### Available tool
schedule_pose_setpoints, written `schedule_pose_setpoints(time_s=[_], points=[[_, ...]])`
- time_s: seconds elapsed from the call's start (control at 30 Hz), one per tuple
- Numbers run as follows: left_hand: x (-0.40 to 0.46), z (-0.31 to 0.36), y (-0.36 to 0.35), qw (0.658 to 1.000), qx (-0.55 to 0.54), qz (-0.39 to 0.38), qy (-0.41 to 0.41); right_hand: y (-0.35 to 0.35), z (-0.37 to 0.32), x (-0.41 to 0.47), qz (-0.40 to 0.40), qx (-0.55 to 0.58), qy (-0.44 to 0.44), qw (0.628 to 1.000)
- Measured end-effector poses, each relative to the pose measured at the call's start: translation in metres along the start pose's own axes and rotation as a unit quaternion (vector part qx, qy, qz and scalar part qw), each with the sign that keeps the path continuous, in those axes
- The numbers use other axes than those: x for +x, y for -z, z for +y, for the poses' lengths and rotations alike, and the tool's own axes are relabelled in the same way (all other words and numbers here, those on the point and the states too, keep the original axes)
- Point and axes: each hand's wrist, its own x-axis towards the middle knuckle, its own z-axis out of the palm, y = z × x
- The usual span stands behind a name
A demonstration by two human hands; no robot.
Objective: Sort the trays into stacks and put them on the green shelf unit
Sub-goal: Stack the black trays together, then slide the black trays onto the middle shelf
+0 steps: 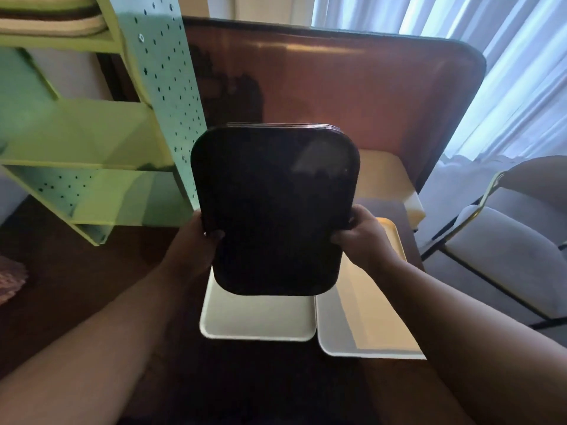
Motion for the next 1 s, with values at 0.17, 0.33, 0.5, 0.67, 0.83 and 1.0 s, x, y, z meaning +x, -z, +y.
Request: schedule_pose_setpoints(time_s=[0.17, 0.33, 0.5, 0.67, 0.83, 1.0], points=[[-0.008, 0.047, 0.018, 0.996, -0.074, -0.046, 0.006, 0.032, -0.034, -0.012, 0.037, 0.093, -0.027, 0.995], [-0.038, 0.111, 0.027, 0.988, -0.150, -0.025, 0.025, 0.059, -0.057, -0.024, 0.045, 0.182, -0.029, 0.982], [-0.065, 0.158, 0.035, 0.995, -0.103, -0.016, 0.000, 0.077, -0.080, -0.043, 0.047, 0.192, -0.028, 0.980], [-0.094, 0.188, 0.058, 0.992, -0.124, -0.004, 0.001, 0.093, -0.109, -0.067, 0.034, 0.236, -0.030, 0.971], [-0.103, 0.216, 0.086, 0.988, -0.156, -0.016, 0.010, 0.116, -0.145, -0.089, -0.014, 0.240, -0.032, 0.970], [-0.117, 0.232, 0.116, 0.984, -0.156, -0.068, 0.057, 0.125, -0.175, -0.106, -0.121, 0.244, 0.012, 0.962]])
